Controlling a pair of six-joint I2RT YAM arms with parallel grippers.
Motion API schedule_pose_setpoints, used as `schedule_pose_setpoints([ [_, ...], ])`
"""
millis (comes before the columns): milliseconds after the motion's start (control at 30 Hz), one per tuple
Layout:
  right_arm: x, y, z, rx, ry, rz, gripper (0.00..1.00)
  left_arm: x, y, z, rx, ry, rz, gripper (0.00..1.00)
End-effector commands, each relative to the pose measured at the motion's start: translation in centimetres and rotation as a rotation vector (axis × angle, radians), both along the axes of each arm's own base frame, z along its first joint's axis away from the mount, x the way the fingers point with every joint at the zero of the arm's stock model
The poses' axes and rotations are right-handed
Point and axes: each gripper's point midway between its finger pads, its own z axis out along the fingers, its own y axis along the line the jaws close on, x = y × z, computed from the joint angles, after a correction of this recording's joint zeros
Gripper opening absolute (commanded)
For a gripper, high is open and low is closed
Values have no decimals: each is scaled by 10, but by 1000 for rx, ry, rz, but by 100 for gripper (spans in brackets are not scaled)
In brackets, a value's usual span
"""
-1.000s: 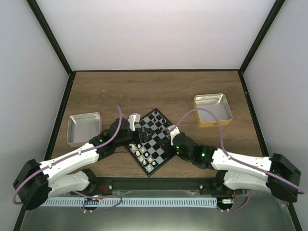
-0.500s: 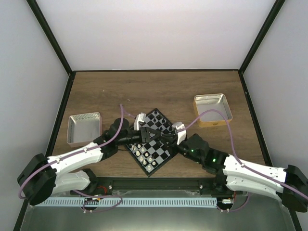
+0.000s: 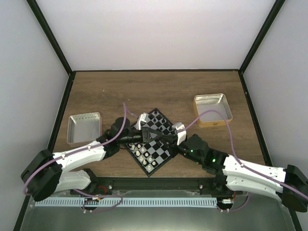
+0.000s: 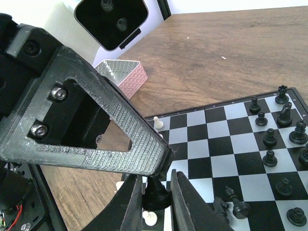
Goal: Set up the chess pieces on the board
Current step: Place the chess piece on the chessboard.
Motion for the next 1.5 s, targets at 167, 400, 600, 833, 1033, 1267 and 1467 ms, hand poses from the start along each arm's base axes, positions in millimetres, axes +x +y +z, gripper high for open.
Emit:
schedule_pose_setpoints([
  [167, 7, -4, 3, 12, 23, -61, 38, -3, 1, -5, 34, -50, -25, 4],
  [400, 16, -21, -8, 0, 87, -180, 54, 33, 24, -22, 332, -233, 122, 4],
  [600, 46, -64, -25, -35, 245, -492, 59, 46, 26, -33, 439, -325, 153, 4],
  [833, 71, -115, -50, -22, 478, -702, 59, 48, -3, -47, 547, -395, 139, 4],
  [1033, 78, -152, -59, 19, 552, -828, 60, 40, -52, -62, 632, -464, 53, 4],
  [1267, 71, -169, -57, 89, 532, -877, 62, 36, -77, -89, 721, -452, 19, 4],
  [1467, 67, -176, -53, 138, 508, -888, 62, 40, -79, -110, 782, -421, 20, 4],
])
